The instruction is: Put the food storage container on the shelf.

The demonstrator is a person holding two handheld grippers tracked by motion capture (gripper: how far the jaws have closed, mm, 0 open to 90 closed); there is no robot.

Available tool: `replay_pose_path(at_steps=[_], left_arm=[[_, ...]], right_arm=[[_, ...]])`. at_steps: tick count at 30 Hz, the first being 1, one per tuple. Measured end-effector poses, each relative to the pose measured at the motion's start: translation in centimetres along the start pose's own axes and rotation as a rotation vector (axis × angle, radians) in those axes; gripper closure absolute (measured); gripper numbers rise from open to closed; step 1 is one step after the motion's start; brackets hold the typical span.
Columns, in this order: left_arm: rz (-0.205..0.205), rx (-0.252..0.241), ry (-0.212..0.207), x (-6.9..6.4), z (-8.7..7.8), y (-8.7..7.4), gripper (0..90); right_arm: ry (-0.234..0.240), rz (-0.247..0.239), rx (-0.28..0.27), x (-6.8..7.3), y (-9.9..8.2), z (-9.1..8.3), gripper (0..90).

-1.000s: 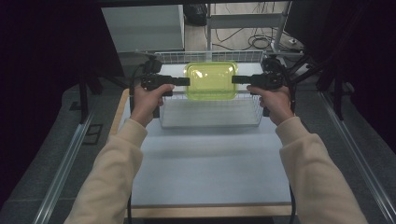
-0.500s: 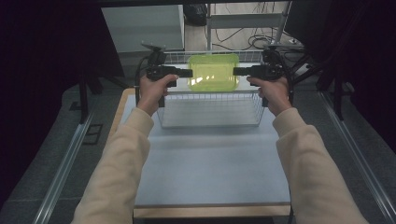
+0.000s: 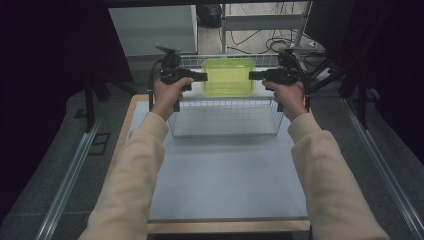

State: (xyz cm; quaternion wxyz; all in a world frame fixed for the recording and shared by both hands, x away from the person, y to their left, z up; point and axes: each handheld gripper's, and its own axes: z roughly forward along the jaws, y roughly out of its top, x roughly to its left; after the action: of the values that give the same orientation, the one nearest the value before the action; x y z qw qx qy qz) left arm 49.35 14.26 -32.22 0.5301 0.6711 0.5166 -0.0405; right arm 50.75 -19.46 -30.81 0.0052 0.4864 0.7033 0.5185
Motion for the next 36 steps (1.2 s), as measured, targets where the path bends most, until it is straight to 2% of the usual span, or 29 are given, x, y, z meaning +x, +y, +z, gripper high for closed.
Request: replay_pose_path(at_steps=[4, 5, 6, 10, 14, 16, 18, 19, 20, 21, 23, 25, 26, 27, 34, 36], left_arm=[[-0.011, 0.010, 0.006, 0.2, 0.6, 0.1, 76.1], [-0.006, 0.008, 0.010, 0.4, 1.0, 0.1, 74.5], [-0.006, 0.008, 0.010, 0.4, 1.0, 0.1, 73.4], [-0.022, 0.000, -0.001, 0.7, 1.3, 0.1, 72.8], [-0.014, 0.007, 0.014, 0.8, 1.6, 0.1, 70.3], [-0.010, 0.009, 0.016, 0.8, 1.7, 0.0, 66.2], [-0.009, -0.009, 0.022, 0.8, 1.7, 0.0, 57.4], [-0.006, -0.028, 0.022, 0.7, 1.5, 0.0, 49.0], [-0.006, -0.028, 0.022, 0.7, 1.5, 0.0, 45.7], [-0.005, -0.039, 0.024, 0.7, 1.4, 0.0, 45.7], [-0.002, -0.050, 0.021, 0.5, 1.1, -0.1, 38.3], [0.001, -0.068, 0.027, 0.3, 0.6, -0.2, 32.9], [0.004, -0.074, 0.030, 0.2, 0.3, -0.3, 32.9], [0.009, -0.075, 0.036, 0.1, 0.0, -0.4, 29.2], [0.046, -0.099, 0.032, -1.1, -3.5, -2.3, 26.5], [0.061, -0.103, 0.030, -1.3, -4.5, -3.1, 26.8]], right_arm=[[-0.014, -0.012, -0.008, -0.1, 0.1, 0.3, 76.4], [-0.050, -0.036, -0.010, -0.1, 0.1, 0.5, 73.2], [-0.063, -0.040, -0.006, -0.1, 0.1, 0.6, 71.8], [-0.072, -0.034, -0.007, -0.3, 0.1, 0.7, 70.3], [-0.095, -0.055, 0.001, -0.4, 0.1, 0.8, 66.2], [-0.125, -0.076, 0.013, -0.3, 0.1, 0.9, 59.7], [-0.136, -0.090, 0.002, -0.2, 0.0, 0.9, 55.0], [-0.136, -0.102, -0.001, 0.0, 0.0, 0.8, 48.6], [-0.136, -0.102, -0.001, 0.0, 0.0, 0.8, 48.6], [-0.147, -0.108, -0.006, 0.2, 0.0, 0.7, 46.5], [-0.155, -0.117, -0.024, 0.4, 0.0, 0.3, 42.9], [-0.142, -0.128, -0.046, 0.7, -0.1, -0.4, 38.9], [-0.142, -0.128, -0.046, 0.7, -0.1, -0.4, 38.9], [-0.125, -0.145, -0.042, 1.0, -0.3, -0.9, 36.1], [-0.102, -0.189, -0.046, 1.8, -1.3, -2.6, 33.6], [-0.095, -0.221, -0.052, 2.0, -2.1, -3.3, 33.4]])
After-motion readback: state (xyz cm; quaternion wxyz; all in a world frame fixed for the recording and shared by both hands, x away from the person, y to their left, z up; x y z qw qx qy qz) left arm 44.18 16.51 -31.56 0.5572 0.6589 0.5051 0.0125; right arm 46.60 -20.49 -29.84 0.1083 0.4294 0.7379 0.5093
